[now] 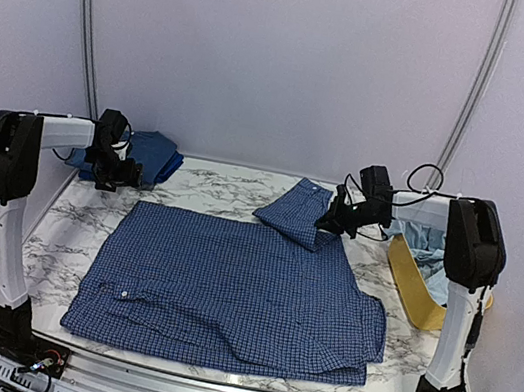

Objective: Fold and stack the mixed laundry pile
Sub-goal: Pick up the 1/3-folded T-shirt from the center of the board.

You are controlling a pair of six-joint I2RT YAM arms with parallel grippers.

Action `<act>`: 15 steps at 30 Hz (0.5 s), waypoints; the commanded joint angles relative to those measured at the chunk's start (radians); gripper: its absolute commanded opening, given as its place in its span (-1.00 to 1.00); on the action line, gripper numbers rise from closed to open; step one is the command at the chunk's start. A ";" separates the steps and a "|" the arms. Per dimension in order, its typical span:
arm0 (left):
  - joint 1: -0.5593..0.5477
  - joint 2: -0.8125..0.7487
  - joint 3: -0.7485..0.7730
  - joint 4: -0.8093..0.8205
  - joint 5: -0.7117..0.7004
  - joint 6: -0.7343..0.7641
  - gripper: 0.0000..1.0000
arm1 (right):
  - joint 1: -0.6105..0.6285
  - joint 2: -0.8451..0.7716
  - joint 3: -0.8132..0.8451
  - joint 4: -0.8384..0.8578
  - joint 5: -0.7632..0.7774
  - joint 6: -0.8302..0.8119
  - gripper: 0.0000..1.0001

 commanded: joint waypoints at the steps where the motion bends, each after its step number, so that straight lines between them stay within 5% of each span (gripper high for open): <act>1: -0.001 0.043 -0.016 -0.013 0.023 0.007 0.69 | -0.004 -0.050 -0.001 0.071 -0.041 0.014 -1.00; 10: 0.000 0.114 0.006 0.008 0.105 0.037 0.23 | -0.027 -0.019 0.045 0.049 -0.058 0.009 -1.00; 15: -0.001 0.136 0.002 0.024 0.173 0.067 0.13 | -0.043 0.000 0.076 0.034 -0.054 0.001 -1.00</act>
